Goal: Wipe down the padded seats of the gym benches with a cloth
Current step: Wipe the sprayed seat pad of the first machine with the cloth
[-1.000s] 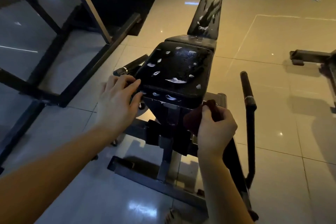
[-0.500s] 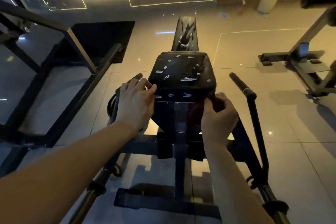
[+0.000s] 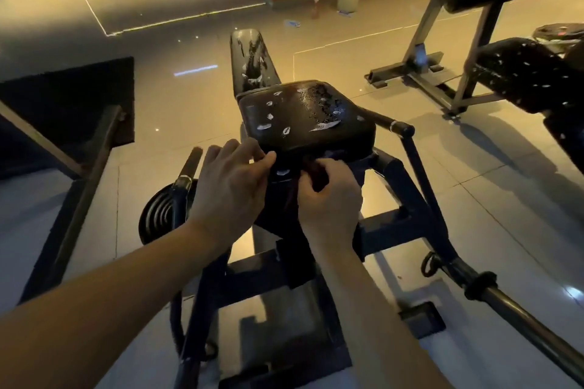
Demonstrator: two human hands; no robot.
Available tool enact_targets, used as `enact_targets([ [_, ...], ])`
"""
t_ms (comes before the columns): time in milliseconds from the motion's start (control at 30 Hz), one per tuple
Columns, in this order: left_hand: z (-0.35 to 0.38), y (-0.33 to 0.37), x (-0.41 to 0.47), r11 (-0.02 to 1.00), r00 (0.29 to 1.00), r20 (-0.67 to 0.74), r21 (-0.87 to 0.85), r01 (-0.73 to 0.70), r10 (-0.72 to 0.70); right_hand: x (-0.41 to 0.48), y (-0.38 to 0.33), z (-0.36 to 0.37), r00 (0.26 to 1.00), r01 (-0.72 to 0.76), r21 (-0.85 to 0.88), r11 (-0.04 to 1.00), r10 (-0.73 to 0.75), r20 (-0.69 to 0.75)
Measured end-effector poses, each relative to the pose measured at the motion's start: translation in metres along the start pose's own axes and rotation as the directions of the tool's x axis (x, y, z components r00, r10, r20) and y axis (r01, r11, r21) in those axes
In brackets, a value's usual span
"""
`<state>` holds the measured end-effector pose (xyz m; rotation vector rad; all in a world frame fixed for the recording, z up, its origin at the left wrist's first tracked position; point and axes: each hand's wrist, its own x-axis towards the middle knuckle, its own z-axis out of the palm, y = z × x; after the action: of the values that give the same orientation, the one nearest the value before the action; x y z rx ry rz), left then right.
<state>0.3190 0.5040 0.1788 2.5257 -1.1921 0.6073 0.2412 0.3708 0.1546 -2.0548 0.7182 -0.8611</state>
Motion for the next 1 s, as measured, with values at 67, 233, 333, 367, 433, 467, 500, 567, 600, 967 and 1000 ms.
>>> enact_targets([
  [67, 0.001, -0.002, 0.001, 1.0, 1.0, -0.023, -0.018, -0.007, 0.007, 0.018, 0.008, -0.015, 0.999, -0.038, -0.061, 0.997, 0.035, -0.039],
  [233, 0.003, -0.007, 0.001, 0.999, 0.999, -0.024, -0.037, -0.04, 0.039, 0.03, 0.013, -0.018, 0.968, -0.191, -0.003, 0.982, 0.187, -0.165],
  [333, 0.001, -0.012, 0.002, 0.996, 0.998, 0.022, -0.061, -0.06, 0.061, -0.014, -0.01, 0.019, 0.996, -0.035, 0.017, 0.999, 0.036, -0.084],
  [367, -0.001, -0.013, 0.003, 0.995, 0.997, 0.046, -0.071, -0.064, 0.068, -0.023, -0.014, 0.023, 0.999, 0.011, 0.018, 1.0, -0.011, -0.033],
  [433, -0.004, -0.016, 0.003, 0.995, 0.994, 0.076, -0.071, -0.076, 0.081, -0.016, -0.007, 0.019, 0.998, 0.06, -0.012, 0.998, -0.06, -0.005],
  [467, -0.005, -0.017, 0.004, 0.994, 0.993, 0.08, -0.064, -0.083, 0.088, -0.004, 0.0, 0.011, 0.999, 0.03, -0.023, 0.999, -0.031, -0.035],
  [500, -0.005, -0.017, 0.005, 0.995, 0.993, 0.078, -0.058, -0.086, 0.09, 0.009, 0.006, 0.001, 0.997, -0.03, -0.013, 0.999, 0.029, -0.076],
  [567, -0.007, -0.016, 0.007, 0.995, 0.994, 0.065, -0.056, -0.083, 0.086, 0.026, 0.013, -0.012, 0.979, -0.138, 0.041, 0.99, 0.142, -0.144],
  [600, -0.007, -0.016, 0.007, 0.995, 0.995, 0.057, -0.06, -0.083, 0.086, 0.026, 0.011, -0.01, 0.971, -0.163, 0.064, 0.985, 0.171, -0.166],
  [967, -0.008, -0.043, 0.023, 0.976, 0.979, 0.024, -0.084, -0.201, 0.204, -0.011, -0.003, 0.019, 0.989, -0.097, 0.122, 0.988, 0.11, -0.103],
  [1000, -0.006, -0.046, 0.024, 0.973, 0.976, 0.012, -0.091, -0.214, 0.216, 0.003, 0.0, 0.013, 0.971, -0.156, 0.122, 0.98, 0.175, -0.163],
])
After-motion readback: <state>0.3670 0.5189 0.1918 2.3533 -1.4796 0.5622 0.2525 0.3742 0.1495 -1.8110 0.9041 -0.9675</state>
